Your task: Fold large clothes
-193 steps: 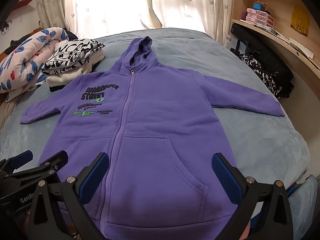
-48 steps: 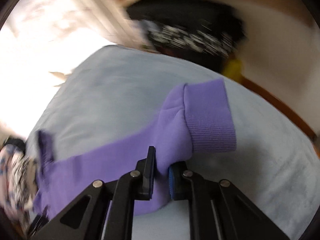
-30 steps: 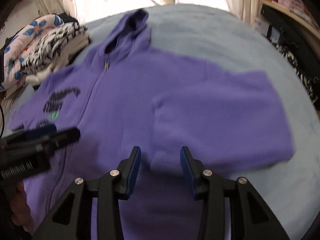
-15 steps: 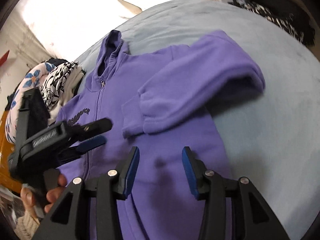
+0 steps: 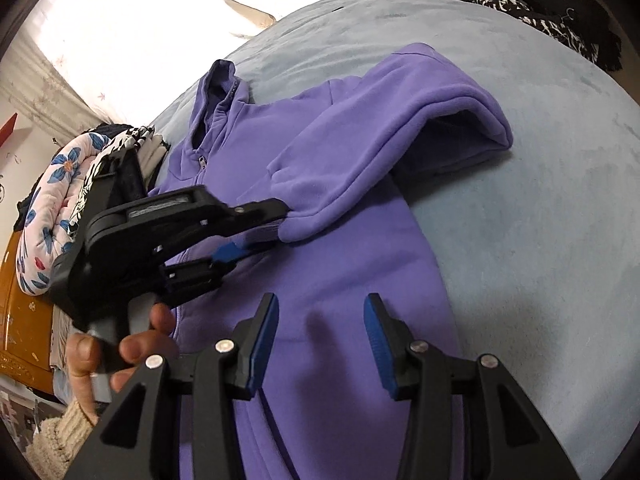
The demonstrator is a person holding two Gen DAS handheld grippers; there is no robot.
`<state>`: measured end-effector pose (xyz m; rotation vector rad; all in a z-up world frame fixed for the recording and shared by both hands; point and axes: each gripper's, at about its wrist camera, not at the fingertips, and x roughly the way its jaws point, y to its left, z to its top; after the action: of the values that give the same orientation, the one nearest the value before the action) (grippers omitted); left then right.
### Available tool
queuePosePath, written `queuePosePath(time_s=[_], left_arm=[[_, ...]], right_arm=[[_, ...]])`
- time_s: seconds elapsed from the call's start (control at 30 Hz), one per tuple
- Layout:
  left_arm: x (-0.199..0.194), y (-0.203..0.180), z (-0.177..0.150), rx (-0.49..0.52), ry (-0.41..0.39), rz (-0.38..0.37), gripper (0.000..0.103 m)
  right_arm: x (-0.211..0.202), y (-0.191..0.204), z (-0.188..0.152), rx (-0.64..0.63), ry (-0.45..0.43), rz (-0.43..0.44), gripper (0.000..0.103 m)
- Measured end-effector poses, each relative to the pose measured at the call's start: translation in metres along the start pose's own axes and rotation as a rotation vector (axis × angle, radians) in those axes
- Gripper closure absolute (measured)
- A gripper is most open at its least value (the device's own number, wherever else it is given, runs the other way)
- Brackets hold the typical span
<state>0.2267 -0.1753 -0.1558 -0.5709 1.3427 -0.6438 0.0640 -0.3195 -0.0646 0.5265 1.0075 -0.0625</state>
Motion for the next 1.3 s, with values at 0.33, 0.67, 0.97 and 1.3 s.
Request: queuePosePath(time_s=[0.33,0.67,0.97,1.3], left_arm=[[-0.105,-0.104,0.023,0.386,-0.362,0.245,0.095],[-0.156,-0.044,0.035,0.364,-0.424,0.411,0.095],[-0.146,0.054,0.026,0.231,-0.331,0.504,0.094],[-0.141,0.102,0.025,0.105,-0.26,0.427,0.055]], right_arm=[[-0.01,-0.013,-0.005,0.024,-0.016,-0.052,0.058],[-0.007,0.001,-0.008,-0.03,-0.015,-0.09,0.058],[0.003,0.008,-0.012,-0.059,0.019,-0.112,0.058],[0.001,0.026,-0.008,-0.15,0.027,-0.136,0.058]])
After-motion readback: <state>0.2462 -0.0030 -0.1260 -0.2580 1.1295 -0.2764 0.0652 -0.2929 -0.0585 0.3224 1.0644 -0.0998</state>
